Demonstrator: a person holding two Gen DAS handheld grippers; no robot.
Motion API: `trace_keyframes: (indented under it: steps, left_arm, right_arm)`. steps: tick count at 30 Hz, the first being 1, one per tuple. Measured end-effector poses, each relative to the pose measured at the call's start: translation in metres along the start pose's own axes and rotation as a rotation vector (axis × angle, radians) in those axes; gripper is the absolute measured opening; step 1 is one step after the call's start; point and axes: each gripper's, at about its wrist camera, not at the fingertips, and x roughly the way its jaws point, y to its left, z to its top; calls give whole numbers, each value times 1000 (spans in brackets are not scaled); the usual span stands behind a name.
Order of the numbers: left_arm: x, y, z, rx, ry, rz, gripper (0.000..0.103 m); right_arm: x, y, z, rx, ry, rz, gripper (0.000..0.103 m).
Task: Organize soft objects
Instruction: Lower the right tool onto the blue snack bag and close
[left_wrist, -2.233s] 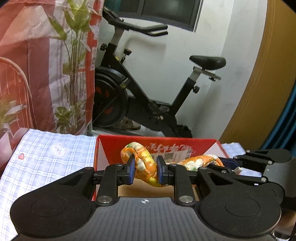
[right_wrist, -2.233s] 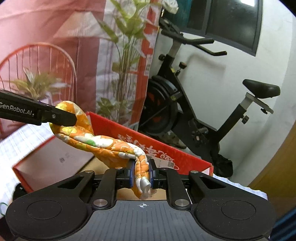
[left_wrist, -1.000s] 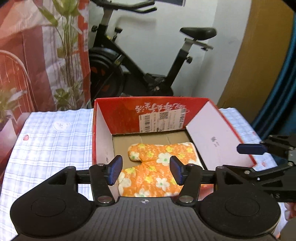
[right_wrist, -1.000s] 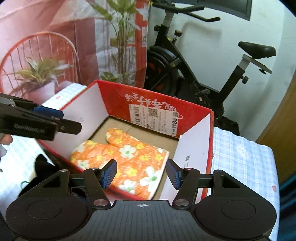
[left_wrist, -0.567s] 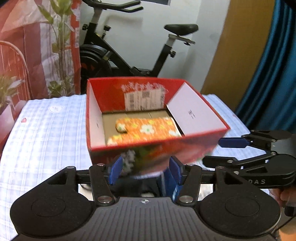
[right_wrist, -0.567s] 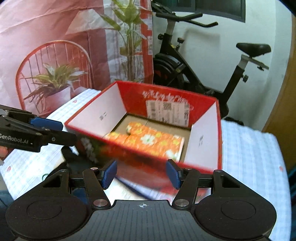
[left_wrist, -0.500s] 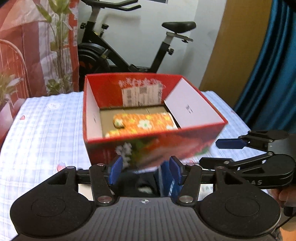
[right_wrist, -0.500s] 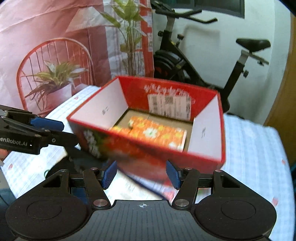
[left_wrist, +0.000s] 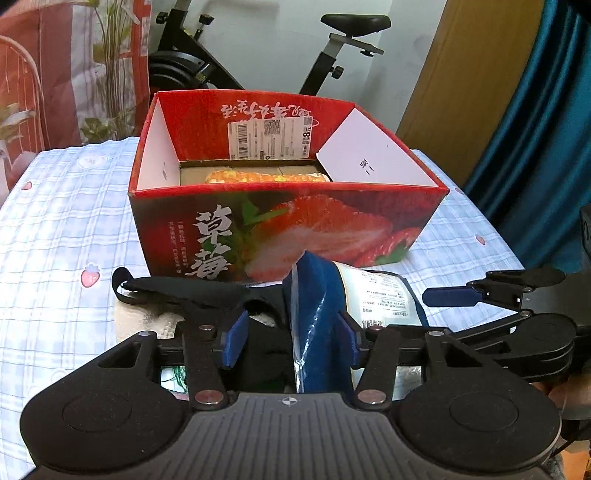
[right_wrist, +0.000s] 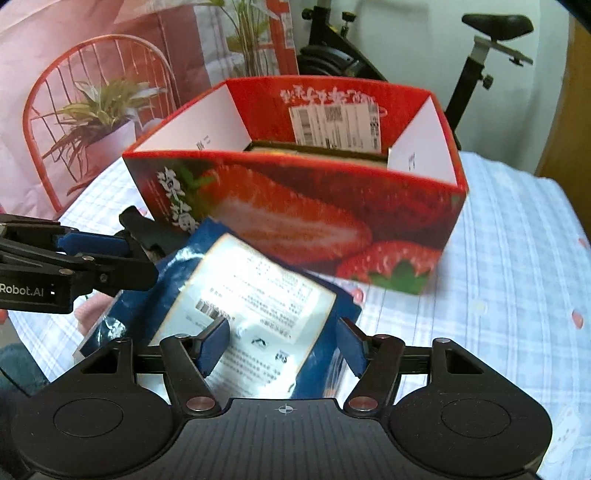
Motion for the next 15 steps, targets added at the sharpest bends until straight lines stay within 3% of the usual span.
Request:
trace_keyframes:
  steps: [10, 15]
  left_arm:
    - [-3, 1, -8, -33, -11, -1, 51]
    - [-6, 5, -13, -61, -19, 3, 45]
  right_arm:
    - [13, -7, -7, 93, -3, 61, 73]
    - [16, -3, -6, 103, -17, 79, 74]
